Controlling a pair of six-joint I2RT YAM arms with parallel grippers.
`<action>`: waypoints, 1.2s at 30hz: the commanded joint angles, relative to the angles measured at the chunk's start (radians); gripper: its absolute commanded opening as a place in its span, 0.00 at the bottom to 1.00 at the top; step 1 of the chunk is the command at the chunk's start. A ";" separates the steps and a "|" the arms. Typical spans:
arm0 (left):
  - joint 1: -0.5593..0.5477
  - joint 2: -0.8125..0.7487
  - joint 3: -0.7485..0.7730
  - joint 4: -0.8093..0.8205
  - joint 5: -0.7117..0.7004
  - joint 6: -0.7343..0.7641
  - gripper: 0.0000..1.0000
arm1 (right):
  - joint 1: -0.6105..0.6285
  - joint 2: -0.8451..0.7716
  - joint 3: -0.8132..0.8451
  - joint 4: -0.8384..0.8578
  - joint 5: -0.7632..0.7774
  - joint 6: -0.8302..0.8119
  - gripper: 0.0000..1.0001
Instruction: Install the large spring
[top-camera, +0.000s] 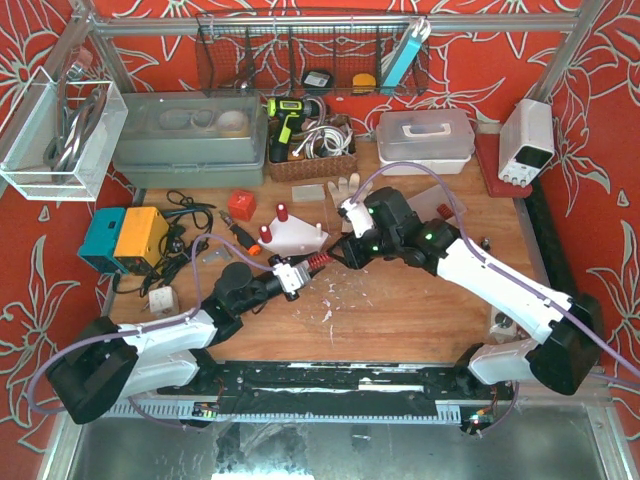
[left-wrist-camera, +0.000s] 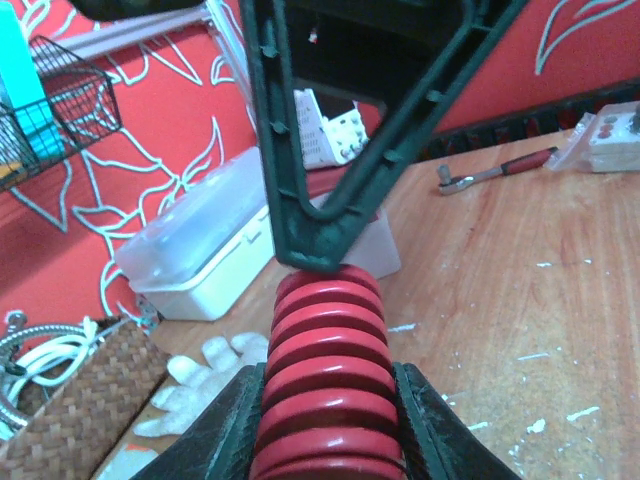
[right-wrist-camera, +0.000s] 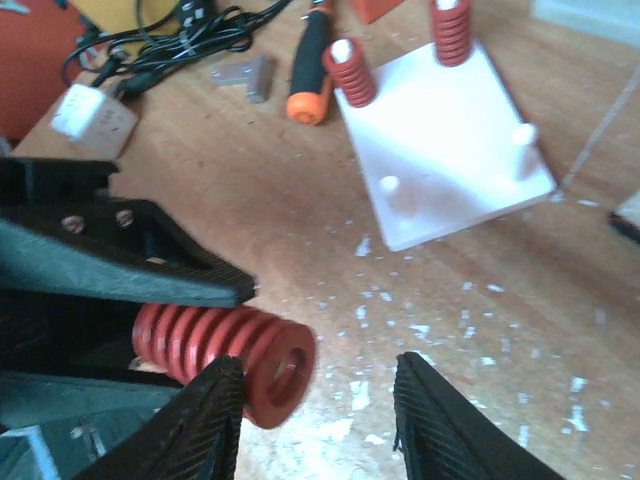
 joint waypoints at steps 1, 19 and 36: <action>-0.007 0.000 0.051 -0.005 -0.009 -0.031 0.00 | -0.041 -0.020 0.035 -0.059 0.142 -0.087 0.45; -0.008 0.027 0.101 -0.100 0.018 -0.113 0.00 | -0.040 0.058 0.003 0.004 0.049 -0.117 0.45; -0.007 0.000 0.230 -0.416 -0.096 -0.223 0.00 | -0.040 0.078 -0.015 -0.085 0.317 -0.095 0.46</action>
